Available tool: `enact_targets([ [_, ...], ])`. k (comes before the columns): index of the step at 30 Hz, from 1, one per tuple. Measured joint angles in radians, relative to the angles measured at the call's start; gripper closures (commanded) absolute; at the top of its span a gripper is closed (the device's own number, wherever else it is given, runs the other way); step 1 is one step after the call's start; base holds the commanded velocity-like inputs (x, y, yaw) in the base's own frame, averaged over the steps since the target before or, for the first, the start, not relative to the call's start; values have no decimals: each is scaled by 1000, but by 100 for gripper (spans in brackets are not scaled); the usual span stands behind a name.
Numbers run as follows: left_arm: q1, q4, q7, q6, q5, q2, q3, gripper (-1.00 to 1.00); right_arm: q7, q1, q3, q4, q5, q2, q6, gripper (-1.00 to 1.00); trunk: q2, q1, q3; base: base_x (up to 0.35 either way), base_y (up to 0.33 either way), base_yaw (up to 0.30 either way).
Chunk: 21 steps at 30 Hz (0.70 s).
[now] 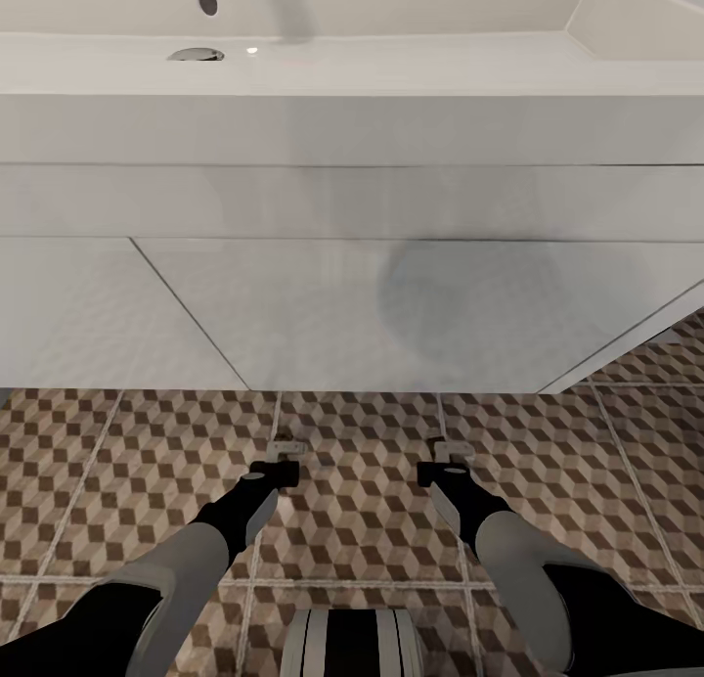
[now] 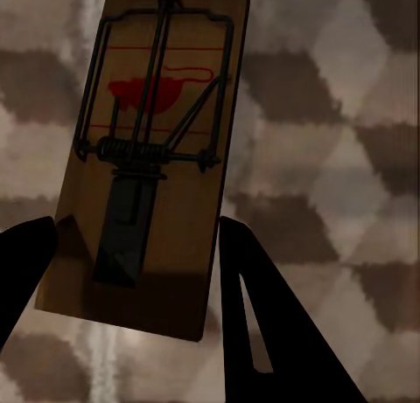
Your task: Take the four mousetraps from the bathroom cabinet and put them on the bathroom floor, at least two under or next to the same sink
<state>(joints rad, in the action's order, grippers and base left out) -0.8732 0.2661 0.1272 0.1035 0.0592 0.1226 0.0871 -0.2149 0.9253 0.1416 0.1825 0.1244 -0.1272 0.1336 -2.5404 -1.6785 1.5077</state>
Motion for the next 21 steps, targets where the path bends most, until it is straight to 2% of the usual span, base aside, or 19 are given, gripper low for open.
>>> enact_targets([
  [13, 0, 21, 1, -34, -1, -1, 2, 100, 0, 1, 0, -1, 3, -1, -6, 100, 0, 0, 0, 6, 0, 0],
  [21, 1, 23, 1, -79, -2, -1, 2, 100, 0, 1, 0, -1, 5, -2, -7, 100, 0, 0, 0, 213, 26, 0],
])
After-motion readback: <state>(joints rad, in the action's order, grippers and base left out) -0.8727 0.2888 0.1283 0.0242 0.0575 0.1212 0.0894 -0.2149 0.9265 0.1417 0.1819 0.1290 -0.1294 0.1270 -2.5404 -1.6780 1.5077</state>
